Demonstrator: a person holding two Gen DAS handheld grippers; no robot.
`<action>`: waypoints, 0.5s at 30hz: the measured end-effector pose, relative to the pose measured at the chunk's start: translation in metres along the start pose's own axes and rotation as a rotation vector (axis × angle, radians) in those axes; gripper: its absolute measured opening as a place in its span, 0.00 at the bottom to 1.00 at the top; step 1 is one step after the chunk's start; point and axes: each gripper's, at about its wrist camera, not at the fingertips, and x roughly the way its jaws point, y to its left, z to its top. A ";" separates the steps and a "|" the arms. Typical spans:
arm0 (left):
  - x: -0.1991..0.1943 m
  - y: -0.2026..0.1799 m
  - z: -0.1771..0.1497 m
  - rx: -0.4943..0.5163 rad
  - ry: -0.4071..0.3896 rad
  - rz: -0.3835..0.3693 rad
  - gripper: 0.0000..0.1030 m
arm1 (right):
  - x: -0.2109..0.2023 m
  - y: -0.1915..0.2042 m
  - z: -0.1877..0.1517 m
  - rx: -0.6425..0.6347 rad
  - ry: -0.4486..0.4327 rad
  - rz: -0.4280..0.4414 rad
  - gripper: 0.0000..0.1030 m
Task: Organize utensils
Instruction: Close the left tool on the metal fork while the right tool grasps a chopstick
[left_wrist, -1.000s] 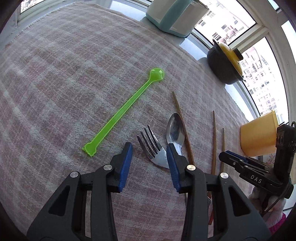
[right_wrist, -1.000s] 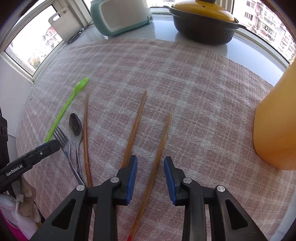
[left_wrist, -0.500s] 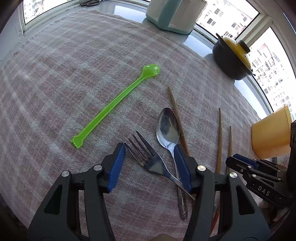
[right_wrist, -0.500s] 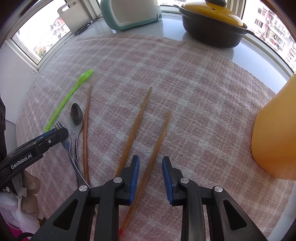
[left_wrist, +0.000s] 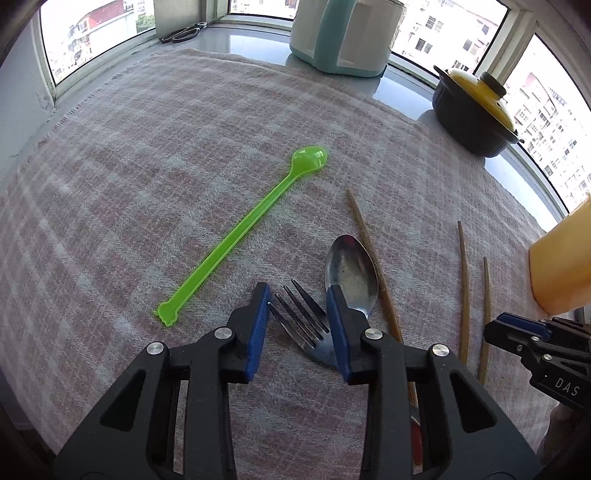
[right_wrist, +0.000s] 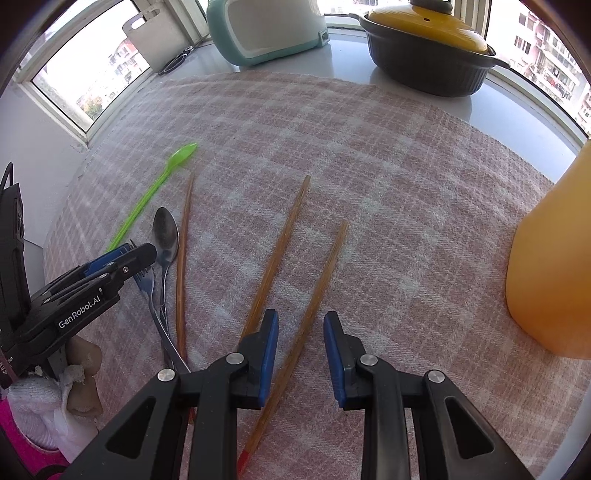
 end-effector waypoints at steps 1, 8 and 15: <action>0.001 0.000 0.001 0.017 -0.004 -0.008 0.25 | 0.001 0.000 0.001 0.004 0.000 0.000 0.24; 0.000 0.006 0.014 0.131 0.011 -0.121 0.06 | 0.006 0.004 0.007 -0.002 0.008 -0.018 0.24; 0.004 0.007 0.022 0.172 0.044 -0.208 0.04 | 0.012 -0.003 0.013 0.058 0.000 -0.018 0.24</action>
